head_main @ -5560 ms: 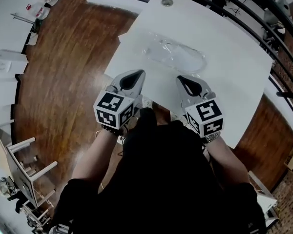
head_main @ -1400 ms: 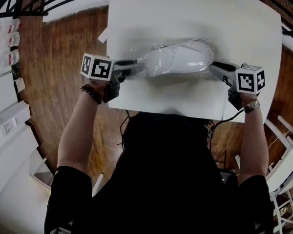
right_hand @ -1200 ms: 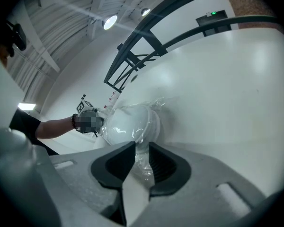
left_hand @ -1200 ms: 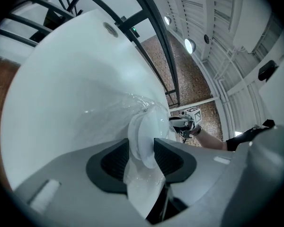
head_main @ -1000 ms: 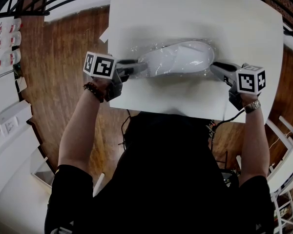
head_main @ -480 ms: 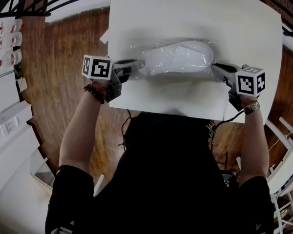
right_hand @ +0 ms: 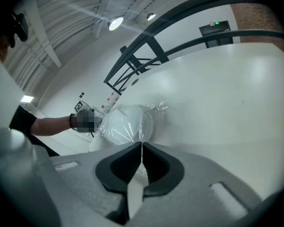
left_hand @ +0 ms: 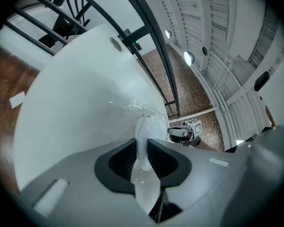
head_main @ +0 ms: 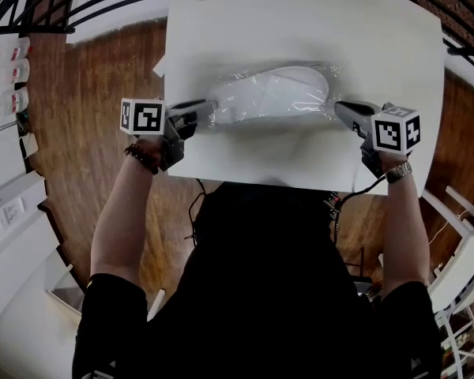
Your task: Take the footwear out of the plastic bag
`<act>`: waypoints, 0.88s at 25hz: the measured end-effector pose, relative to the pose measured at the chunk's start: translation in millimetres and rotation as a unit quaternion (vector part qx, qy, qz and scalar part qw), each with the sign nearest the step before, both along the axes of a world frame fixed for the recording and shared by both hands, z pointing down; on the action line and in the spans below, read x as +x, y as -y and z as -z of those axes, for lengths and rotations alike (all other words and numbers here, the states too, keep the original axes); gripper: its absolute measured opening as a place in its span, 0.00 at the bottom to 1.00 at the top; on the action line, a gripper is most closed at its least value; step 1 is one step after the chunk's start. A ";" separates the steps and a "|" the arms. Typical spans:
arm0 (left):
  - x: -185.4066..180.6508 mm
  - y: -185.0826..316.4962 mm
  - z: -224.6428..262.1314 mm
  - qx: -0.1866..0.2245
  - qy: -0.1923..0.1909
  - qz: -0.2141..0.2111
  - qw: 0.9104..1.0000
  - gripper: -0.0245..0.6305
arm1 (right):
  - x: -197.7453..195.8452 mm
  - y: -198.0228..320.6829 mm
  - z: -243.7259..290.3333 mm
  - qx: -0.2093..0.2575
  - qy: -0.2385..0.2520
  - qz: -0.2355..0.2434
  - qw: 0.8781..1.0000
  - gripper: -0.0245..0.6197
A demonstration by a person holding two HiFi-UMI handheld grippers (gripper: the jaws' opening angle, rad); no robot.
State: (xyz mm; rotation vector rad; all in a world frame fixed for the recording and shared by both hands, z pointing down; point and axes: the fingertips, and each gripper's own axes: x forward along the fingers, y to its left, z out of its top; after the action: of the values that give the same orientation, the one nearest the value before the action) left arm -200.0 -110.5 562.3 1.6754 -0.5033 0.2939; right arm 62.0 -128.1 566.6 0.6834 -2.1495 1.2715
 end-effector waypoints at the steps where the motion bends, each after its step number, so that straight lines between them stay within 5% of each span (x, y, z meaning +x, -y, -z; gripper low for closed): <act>1: 0.1 0.0 0.4 0.001 0.000 0.002 1.000 0.18 | 2.4 -0.1 0.3 0.001 -0.001 -0.002 1.000 0.04; 22: 4.2 -14.8 18.9 0.036 -0.029 0.045 0.998 0.16 | 64.4 -8.4 12.3 0.036 -0.039 -0.077 0.996 0.03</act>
State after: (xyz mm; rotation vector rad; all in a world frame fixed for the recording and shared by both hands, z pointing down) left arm -195.8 -95.8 543.4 1.7203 -0.5492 0.1627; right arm 126.4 -119.7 554.3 0.9283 -2.1213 1.2295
